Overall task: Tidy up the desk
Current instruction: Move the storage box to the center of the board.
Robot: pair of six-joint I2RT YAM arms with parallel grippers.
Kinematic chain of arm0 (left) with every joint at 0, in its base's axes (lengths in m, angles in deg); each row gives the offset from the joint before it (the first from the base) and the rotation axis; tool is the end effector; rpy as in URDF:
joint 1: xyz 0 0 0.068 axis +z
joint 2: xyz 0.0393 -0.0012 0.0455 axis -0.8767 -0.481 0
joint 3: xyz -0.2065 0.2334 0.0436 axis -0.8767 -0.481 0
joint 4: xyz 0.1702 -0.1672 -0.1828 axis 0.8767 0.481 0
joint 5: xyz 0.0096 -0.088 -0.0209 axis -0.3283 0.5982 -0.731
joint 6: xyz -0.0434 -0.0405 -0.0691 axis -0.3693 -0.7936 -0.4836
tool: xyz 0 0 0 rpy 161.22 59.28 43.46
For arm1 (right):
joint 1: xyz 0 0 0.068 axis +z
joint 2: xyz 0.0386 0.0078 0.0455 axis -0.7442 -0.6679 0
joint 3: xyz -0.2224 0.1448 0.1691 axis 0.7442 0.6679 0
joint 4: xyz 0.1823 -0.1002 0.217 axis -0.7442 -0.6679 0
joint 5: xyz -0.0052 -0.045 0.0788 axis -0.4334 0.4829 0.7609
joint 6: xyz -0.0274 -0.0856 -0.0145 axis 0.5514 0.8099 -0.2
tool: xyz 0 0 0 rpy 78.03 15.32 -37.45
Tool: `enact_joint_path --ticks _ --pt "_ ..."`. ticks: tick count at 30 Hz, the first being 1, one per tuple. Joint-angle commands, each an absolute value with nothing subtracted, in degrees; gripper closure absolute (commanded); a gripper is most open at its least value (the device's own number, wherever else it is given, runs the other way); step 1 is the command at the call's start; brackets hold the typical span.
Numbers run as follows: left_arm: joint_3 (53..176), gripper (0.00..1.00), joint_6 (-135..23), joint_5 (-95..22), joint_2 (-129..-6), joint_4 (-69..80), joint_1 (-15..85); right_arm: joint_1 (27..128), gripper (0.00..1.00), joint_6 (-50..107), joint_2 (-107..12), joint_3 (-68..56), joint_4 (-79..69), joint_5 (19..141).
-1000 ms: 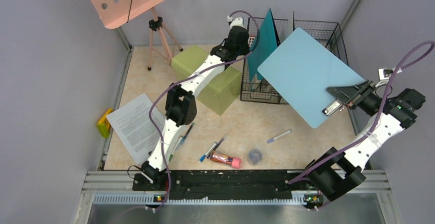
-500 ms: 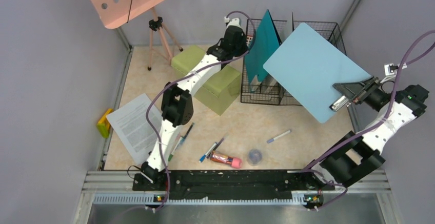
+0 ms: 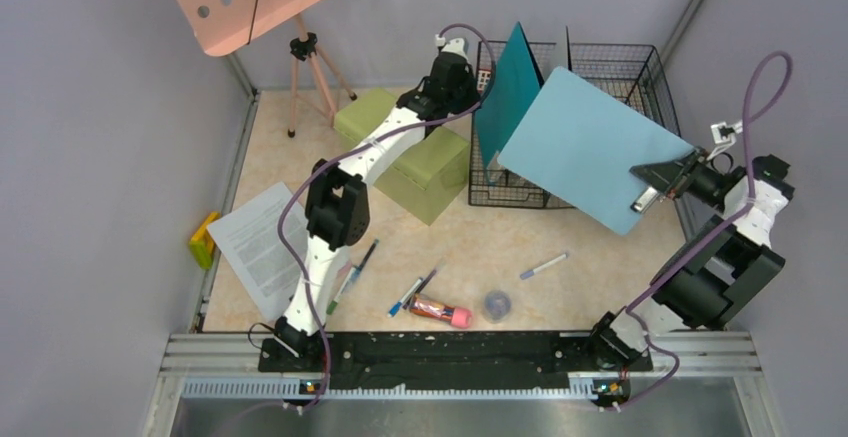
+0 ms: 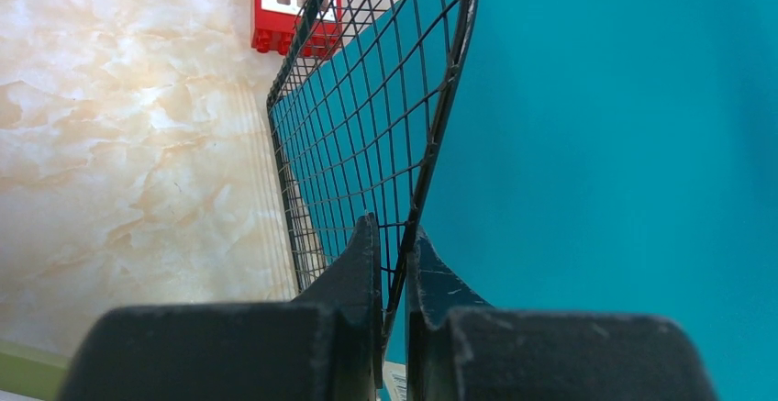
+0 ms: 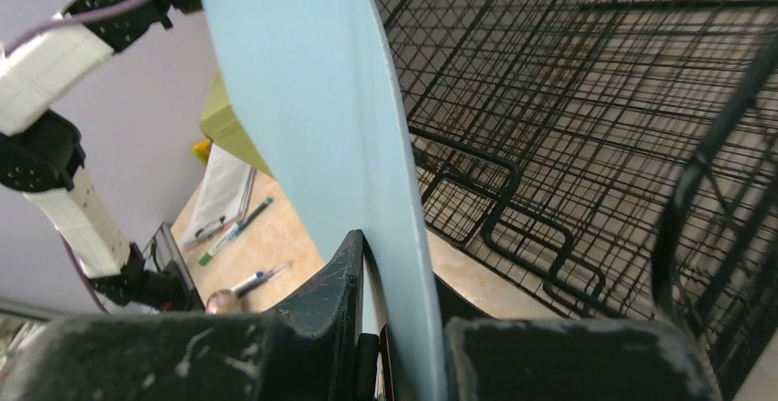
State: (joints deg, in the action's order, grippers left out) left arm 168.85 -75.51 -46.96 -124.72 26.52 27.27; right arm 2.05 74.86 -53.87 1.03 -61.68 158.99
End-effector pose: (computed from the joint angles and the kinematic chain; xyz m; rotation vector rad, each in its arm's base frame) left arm 0.5495 -0.3668 0.2996 0.0245 2.0823 -0.6779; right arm 0.2770 -0.1700 0.3083 -0.1008 1.7296 1.0548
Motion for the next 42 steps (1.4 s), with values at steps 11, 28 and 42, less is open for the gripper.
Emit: enact_joint_path --ticks 11,28,42 --pt "166.95 1.00 -84.36 -36.81 -119.96 31.63 28.54 13.82 1.00 54.37 -63.54 2.13 -17.41 142.14" --pt "167.33 1.00 -85.69 -40.60 -121.35 32.43 29.43 20.32 1.00 42.44 -70.56 -7.51 -7.75 134.49" --pt "168.63 0.52 -86.52 -40.24 -120.85 31.42 30.01 6.30 1.00 51.08 -52.79 -2.92 -39.15 139.74"
